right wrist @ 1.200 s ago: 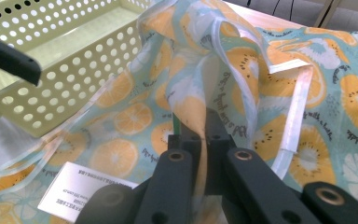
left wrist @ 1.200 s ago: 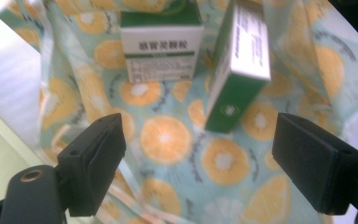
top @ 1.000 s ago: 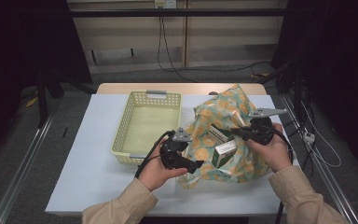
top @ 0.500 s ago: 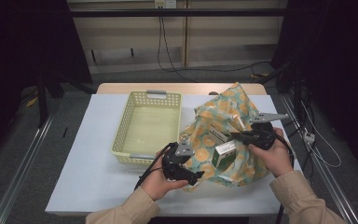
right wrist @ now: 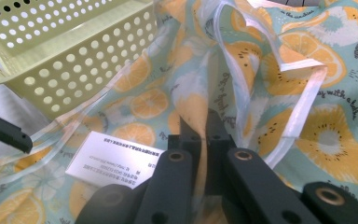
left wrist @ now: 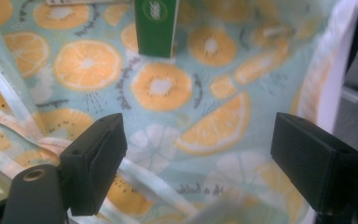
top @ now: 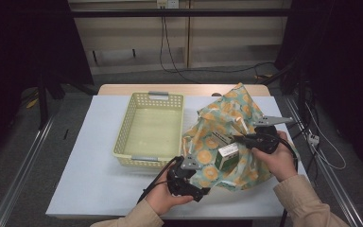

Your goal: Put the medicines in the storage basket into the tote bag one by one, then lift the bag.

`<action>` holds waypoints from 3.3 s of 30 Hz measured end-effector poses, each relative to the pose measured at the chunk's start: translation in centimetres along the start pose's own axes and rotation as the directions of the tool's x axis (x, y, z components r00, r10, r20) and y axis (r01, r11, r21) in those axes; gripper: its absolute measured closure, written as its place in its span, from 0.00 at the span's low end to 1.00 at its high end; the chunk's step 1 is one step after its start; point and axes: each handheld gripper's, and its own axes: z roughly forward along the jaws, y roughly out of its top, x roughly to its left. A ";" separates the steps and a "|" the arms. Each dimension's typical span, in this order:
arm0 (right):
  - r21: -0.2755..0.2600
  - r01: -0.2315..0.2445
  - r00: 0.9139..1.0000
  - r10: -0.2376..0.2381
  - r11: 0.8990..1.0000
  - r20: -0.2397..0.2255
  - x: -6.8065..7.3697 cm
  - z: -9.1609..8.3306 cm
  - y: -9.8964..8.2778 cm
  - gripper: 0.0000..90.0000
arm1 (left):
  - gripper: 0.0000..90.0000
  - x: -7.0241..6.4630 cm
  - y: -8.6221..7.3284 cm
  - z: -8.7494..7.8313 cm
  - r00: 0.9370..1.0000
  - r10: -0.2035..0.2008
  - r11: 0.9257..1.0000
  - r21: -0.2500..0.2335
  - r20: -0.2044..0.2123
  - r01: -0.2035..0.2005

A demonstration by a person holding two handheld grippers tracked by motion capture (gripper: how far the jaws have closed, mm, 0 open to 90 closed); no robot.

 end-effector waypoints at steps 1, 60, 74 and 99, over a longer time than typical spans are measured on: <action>-0.001 0.001 1.000 -0.001 1.000 0.001 0.0 0.0 0.0 1.00 | 0.22 0.2 -0.2 0.2 0.999 -0.016 1.000 0.021 -0.041 0.017; -0.014 -0.002 1.000 0.002 1.000 0.014 -0.9 -1.2 0.5 1.00 | 1.00 2.2 8.0 -3.4 0.998 -0.055 0.987 -0.149 -0.005 0.054; -0.064 0.050 0.998 -0.048 0.997 0.035 -0.5 -3.6 5.3 1.00 | 1.00 3.1 13.9 -8.6 0.995 -0.021 0.977 -0.213 -0.096 0.000; -0.154 0.043 0.997 -0.031 0.987 0.076 -2.0 -6.6 11.7 1.00 | 1.00 7.6 22.2 -13.7 0.983 -0.086 0.961 -0.274 -0.159 0.040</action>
